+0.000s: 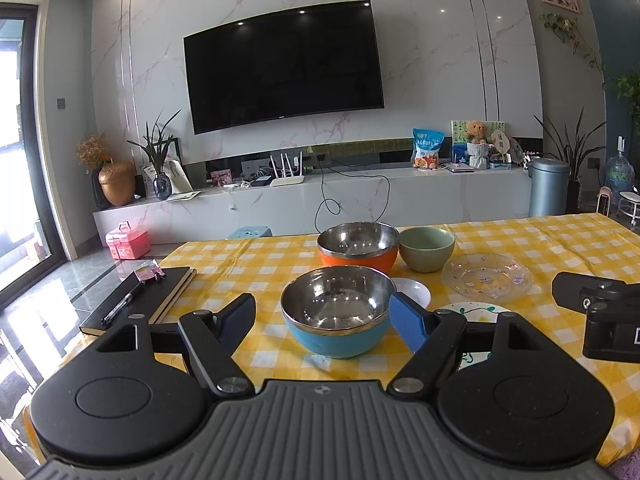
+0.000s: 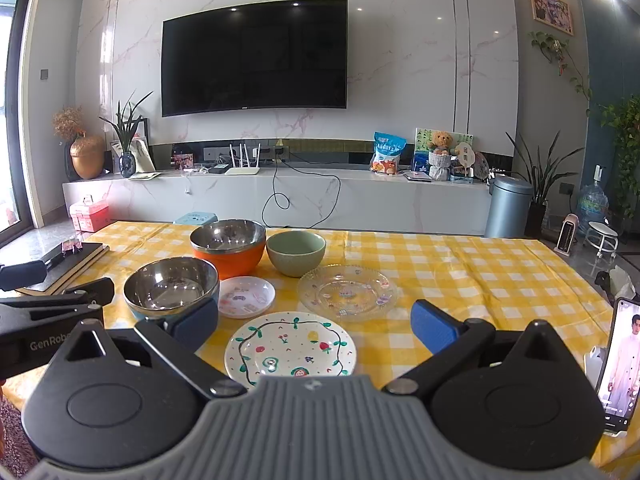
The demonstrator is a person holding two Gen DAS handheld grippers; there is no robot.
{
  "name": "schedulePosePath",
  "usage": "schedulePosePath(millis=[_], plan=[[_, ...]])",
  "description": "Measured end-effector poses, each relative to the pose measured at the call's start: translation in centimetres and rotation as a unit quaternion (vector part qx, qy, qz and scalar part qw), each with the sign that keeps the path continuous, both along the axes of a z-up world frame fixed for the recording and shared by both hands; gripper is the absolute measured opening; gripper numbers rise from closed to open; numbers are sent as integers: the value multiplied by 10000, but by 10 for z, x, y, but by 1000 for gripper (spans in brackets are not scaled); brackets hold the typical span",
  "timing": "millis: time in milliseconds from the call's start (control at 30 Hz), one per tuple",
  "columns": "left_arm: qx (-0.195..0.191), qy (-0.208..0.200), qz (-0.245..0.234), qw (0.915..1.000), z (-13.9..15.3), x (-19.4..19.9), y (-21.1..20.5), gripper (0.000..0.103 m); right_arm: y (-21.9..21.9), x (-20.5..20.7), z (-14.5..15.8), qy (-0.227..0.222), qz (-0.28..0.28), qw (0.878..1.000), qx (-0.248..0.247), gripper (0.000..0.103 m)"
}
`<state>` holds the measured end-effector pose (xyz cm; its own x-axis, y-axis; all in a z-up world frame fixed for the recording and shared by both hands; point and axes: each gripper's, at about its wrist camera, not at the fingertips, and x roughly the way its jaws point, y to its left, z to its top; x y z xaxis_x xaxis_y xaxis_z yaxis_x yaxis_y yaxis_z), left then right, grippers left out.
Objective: Organize plates and bowls
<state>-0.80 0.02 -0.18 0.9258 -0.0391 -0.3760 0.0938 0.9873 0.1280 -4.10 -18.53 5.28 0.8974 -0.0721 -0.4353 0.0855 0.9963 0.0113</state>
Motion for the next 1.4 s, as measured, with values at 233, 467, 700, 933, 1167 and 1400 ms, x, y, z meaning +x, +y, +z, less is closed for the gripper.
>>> schedulePosePath(millis=[233,467,700,933,1167,1400], plan=[[-18,21,26,10000,-1,1,0,90,0,0,-1,8,-1,10000,3,101],[-9,34,26,10000,-1,1,0,90,0,0,-1,11,-2,10000,0,101],[-24,39,35,10000,-2,1,1,90,0,0,-3,30,-6,10000,-3,101],[-34,70,66,9999,-3,2,1,90,2,1,-6,63,6,10000,-18,101],[-55,81,88,9999,-4,1,2,90,3,0,-6,75,8,10000,-21,101],[-105,207,119,9997,-6,4,7,90,3,1,-6,81,5,10000,-30,101]])
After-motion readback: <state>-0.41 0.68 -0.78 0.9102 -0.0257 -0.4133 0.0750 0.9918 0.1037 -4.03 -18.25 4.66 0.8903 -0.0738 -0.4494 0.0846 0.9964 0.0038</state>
